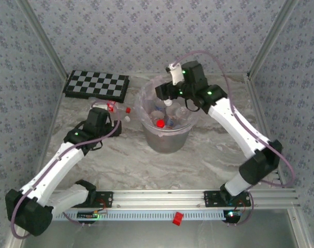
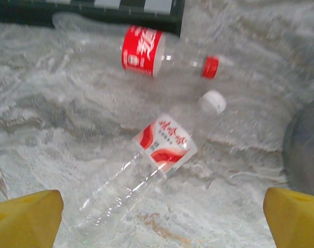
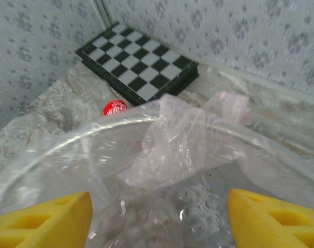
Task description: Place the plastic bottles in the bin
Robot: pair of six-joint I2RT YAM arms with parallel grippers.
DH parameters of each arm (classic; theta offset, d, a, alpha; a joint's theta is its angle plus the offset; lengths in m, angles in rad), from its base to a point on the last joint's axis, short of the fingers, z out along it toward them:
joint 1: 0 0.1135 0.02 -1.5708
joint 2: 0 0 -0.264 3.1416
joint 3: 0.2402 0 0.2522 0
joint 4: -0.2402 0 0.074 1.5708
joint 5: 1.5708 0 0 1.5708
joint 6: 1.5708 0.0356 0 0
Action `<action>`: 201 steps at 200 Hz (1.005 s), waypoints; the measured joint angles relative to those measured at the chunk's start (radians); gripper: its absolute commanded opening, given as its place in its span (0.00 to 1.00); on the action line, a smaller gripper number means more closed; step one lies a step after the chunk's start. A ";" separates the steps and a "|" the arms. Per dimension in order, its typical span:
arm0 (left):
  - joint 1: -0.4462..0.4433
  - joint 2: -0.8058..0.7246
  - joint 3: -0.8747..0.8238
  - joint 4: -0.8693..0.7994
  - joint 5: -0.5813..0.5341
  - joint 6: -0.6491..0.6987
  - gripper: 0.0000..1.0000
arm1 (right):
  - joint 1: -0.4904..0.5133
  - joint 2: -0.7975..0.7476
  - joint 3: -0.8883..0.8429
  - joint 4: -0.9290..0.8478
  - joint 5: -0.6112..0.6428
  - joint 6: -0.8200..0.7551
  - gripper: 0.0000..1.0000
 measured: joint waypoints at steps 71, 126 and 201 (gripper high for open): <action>0.044 0.221 -0.011 0.037 -0.027 0.062 0.99 | -0.166 -0.420 -0.246 0.003 0.010 0.036 0.84; 0.071 0.358 -0.027 0.064 -0.029 0.068 0.99 | -0.309 -0.505 -0.361 -0.022 -0.006 0.071 0.84; 0.077 0.407 -0.010 0.077 -0.014 0.021 0.60 | -0.386 -0.559 -0.432 0.001 -0.118 0.133 1.00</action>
